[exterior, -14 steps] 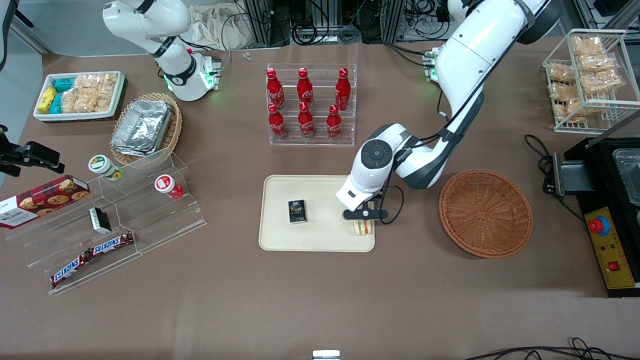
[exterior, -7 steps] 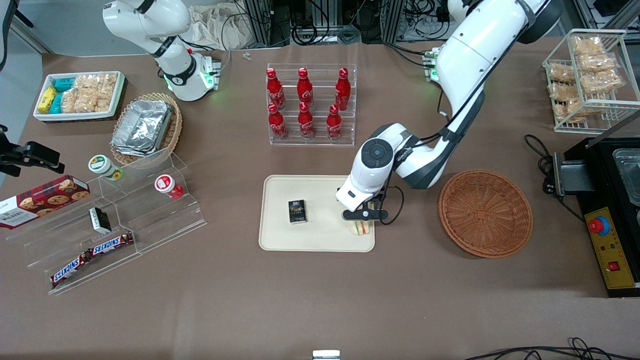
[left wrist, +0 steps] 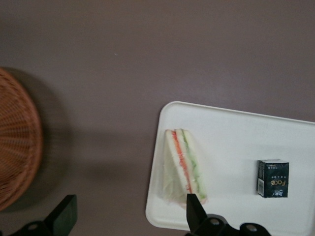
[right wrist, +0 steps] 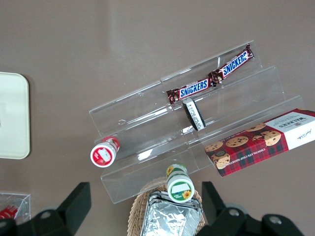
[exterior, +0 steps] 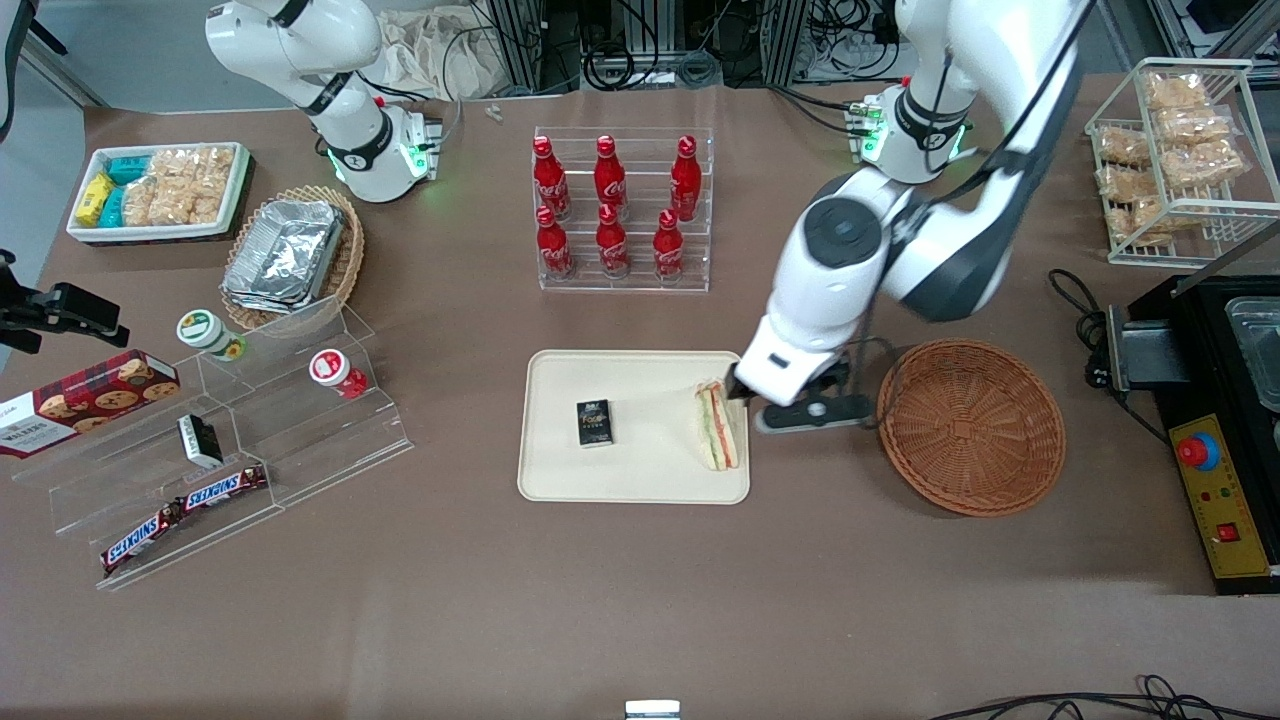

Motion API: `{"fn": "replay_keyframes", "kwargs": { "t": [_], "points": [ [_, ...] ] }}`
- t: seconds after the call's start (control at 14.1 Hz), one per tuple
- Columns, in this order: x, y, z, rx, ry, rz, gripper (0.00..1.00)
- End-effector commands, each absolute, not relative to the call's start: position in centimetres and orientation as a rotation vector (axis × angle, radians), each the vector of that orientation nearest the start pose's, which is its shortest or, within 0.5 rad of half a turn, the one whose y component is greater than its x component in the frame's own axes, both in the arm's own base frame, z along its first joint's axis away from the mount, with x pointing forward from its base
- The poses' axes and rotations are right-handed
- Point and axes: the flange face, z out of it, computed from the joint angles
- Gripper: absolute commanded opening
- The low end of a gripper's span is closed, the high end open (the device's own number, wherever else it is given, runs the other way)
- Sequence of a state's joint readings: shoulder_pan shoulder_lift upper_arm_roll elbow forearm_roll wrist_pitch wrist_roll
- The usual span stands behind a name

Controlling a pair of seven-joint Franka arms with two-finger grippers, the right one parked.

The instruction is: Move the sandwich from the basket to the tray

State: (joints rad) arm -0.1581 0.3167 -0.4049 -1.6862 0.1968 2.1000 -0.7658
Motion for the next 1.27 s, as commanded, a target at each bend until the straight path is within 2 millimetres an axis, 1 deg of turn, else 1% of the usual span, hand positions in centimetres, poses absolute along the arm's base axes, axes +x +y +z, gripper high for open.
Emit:
{"fn": "replay_keyframes", "kwargs": {
  "t": [0.0,0.07,0.14,0.21,0.28,0.42,0.57,0.64,0.71,0.78,0.85,0.92,0.99,1.2],
  "points": [
    [57.6,-27.3,48.5,-3.186,-0.199,-0.135,1.0],
    [58.2,-25.3,49.9,-3.183,-0.179,-0.083,1.0],
    [58.4,-23.6,51.8,-3.172,-0.14,-0.036,1.0],
    [58.8,-21.5,53.4,-3.159,-0.116,0.018,1.0],
    [59.2,-18.8,55.0,-3.16,-0.108,0.069,1.0],
    [58.4,-15.5,58.3,-3.172,-0.067,0.115,1.0],
    [57.3,-10.7,61.5,-3.179,-0.169,0.061,1.0],
    [56.3,-9.2,62.6,-3.184,-0.164,0.059,1.0],
    [55.2,-8.1,63.2,-3.178,-0.138,0.078,1.0],
    [54.6,-7.4,63.6,-3.17,-0.135,0.085,1.0],
    [54.5,-7.3,63.7,-3.164,-0.142,0.081,1.0],
    [54.6,-7.4,63.8,-3.16,-0.145,0.077,1.0],
    [54.6,-8.0,63.9,-3.157,-0.124,0.072,1.0],
    [54.6,-8.0,64.6,-3.16,-0.121,0.047,1.0]
  ]
}}
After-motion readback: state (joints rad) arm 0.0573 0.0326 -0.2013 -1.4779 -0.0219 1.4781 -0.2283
